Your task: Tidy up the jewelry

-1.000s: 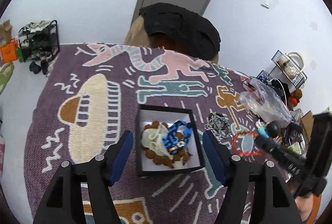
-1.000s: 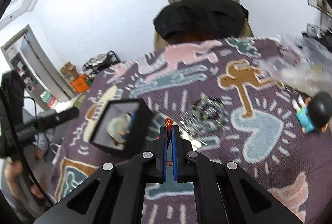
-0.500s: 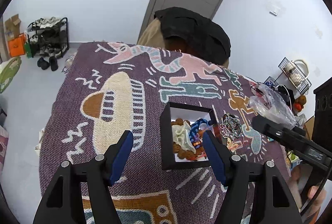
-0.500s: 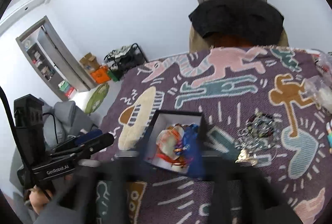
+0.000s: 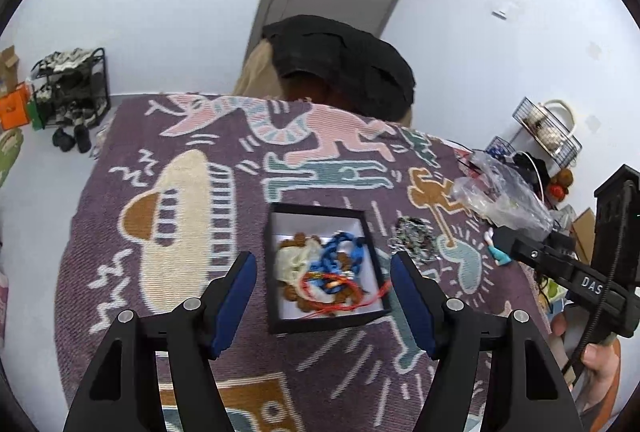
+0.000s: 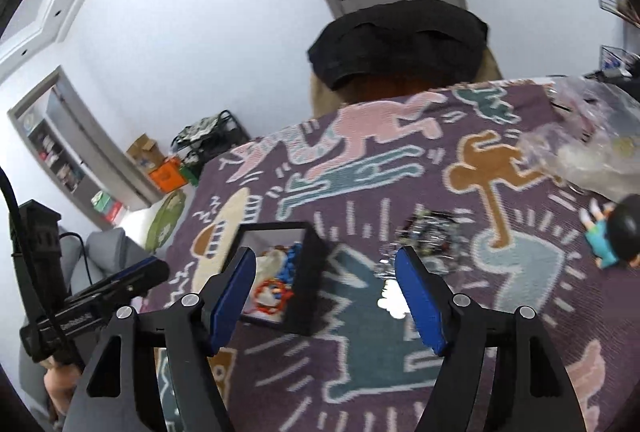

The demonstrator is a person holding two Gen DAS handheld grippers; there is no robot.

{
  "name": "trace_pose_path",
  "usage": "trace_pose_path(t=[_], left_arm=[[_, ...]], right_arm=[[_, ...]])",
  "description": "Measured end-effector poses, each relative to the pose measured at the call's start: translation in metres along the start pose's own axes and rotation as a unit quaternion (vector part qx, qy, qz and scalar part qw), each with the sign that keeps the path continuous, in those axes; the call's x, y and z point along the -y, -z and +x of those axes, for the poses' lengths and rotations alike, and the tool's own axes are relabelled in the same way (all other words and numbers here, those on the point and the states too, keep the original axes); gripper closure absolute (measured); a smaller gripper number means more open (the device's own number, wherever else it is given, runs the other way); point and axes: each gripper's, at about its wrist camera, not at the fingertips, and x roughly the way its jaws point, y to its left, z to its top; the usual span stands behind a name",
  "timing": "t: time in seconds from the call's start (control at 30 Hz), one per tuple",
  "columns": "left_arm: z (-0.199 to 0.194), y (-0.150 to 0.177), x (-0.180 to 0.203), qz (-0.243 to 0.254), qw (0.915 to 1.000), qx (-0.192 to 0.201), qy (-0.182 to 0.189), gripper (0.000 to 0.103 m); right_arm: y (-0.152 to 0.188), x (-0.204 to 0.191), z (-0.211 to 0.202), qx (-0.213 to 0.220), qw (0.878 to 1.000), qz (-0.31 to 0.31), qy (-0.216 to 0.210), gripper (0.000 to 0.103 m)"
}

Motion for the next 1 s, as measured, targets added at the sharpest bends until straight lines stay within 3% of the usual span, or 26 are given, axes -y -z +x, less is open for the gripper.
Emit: trace_pose_path(t=[0.47,1.0], left_arm=[[0.033,0.002,0.066,0.062,0.9973,-0.029,0.026,0.033],[0.097,0.02,0.135,0.127,0.9856,-0.107,0.027,0.033]], right_arm=[[0.014,0.072,-0.016,0.004,0.998,0.061,0.033,0.033],[0.034,0.131,-0.03,0.009,0.993,0.115,0.04,0.036]])
